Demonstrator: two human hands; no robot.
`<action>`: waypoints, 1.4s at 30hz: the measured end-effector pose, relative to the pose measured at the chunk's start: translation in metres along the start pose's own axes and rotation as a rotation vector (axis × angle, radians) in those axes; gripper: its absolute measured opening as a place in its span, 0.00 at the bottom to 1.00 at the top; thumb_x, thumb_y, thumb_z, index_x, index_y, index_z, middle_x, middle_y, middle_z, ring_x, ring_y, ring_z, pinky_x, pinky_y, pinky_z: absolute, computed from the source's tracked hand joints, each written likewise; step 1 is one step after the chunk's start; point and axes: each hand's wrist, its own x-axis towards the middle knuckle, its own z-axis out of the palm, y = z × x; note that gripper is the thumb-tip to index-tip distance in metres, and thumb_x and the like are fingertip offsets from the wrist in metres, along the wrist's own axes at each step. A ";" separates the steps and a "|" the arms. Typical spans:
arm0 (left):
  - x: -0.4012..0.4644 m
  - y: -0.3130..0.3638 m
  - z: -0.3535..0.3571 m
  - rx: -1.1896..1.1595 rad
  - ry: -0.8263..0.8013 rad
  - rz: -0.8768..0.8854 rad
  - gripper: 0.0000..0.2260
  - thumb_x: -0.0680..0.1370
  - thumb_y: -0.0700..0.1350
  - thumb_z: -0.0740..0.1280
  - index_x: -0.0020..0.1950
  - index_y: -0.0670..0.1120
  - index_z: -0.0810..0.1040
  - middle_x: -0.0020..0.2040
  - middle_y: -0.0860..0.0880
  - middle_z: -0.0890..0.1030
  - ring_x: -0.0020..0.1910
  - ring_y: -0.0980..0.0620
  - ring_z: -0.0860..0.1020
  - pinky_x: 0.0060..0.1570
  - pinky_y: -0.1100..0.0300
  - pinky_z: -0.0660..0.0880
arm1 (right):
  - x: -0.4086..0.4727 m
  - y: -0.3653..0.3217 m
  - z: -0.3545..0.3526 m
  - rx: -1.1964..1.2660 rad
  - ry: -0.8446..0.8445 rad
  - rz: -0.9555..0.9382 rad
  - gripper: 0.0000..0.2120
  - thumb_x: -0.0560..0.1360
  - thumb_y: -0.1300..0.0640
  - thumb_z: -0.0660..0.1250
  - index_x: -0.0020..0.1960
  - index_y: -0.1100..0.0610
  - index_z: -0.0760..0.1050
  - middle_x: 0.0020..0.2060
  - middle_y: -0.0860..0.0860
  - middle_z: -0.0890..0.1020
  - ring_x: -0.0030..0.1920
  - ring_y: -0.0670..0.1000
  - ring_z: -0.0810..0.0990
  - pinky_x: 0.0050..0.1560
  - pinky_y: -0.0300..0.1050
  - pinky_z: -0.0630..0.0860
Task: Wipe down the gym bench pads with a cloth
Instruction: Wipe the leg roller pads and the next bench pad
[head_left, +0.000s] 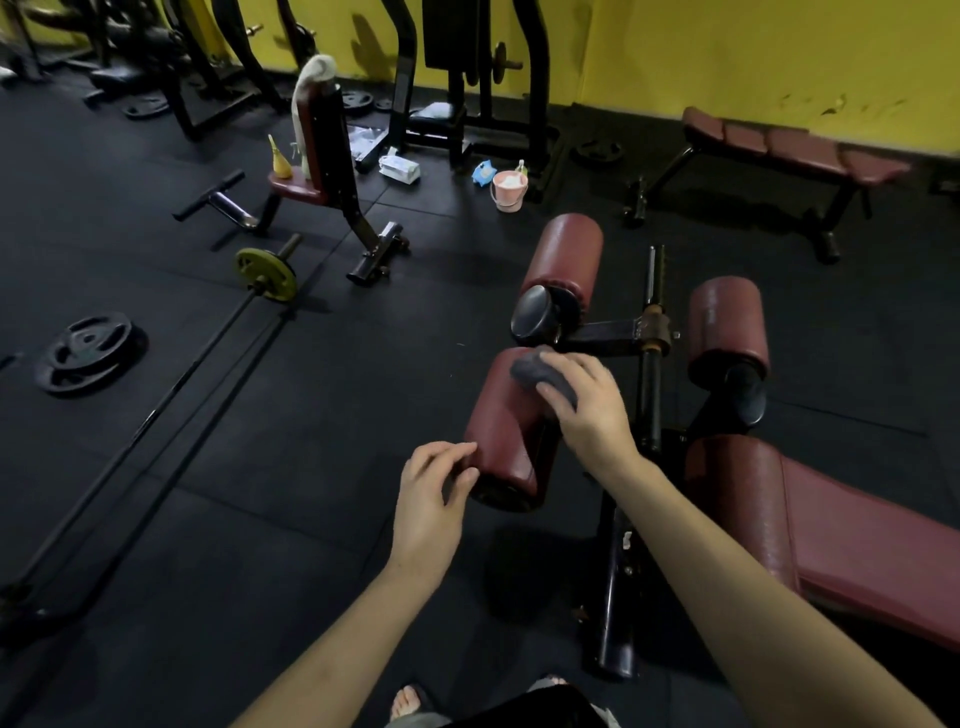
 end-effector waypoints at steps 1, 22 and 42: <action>-0.001 0.002 0.001 0.035 -0.012 0.042 0.13 0.81 0.44 0.71 0.65 0.54 0.82 0.59 0.61 0.74 0.63 0.57 0.73 0.60 0.69 0.70 | 0.008 0.002 -0.001 0.001 0.046 0.023 0.18 0.81 0.53 0.69 0.71 0.51 0.77 0.63 0.50 0.77 0.65 0.53 0.74 0.69 0.42 0.66; 0.009 -0.010 0.011 -0.102 0.084 -0.028 0.09 0.77 0.47 0.76 0.56 0.54 0.84 0.56 0.60 0.80 0.61 0.54 0.79 0.63 0.50 0.77 | -0.072 -0.012 0.010 -0.042 0.087 -0.289 0.13 0.81 0.53 0.70 0.63 0.54 0.84 0.54 0.53 0.78 0.52 0.56 0.77 0.54 0.46 0.76; 0.005 -0.019 0.005 -0.319 0.052 -0.238 0.09 0.79 0.46 0.73 0.59 0.54 0.84 0.57 0.58 0.82 0.58 0.62 0.79 0.61 0.62 0.75 | 0.016 -0.024 0.014 -0.139 -0.109 0.077 0.26 0.81 0.43 0.66 0.77 0.46 0.69 0.62 0.48 0.74 0.62 0.51 0.67 0.65 0.46 0.65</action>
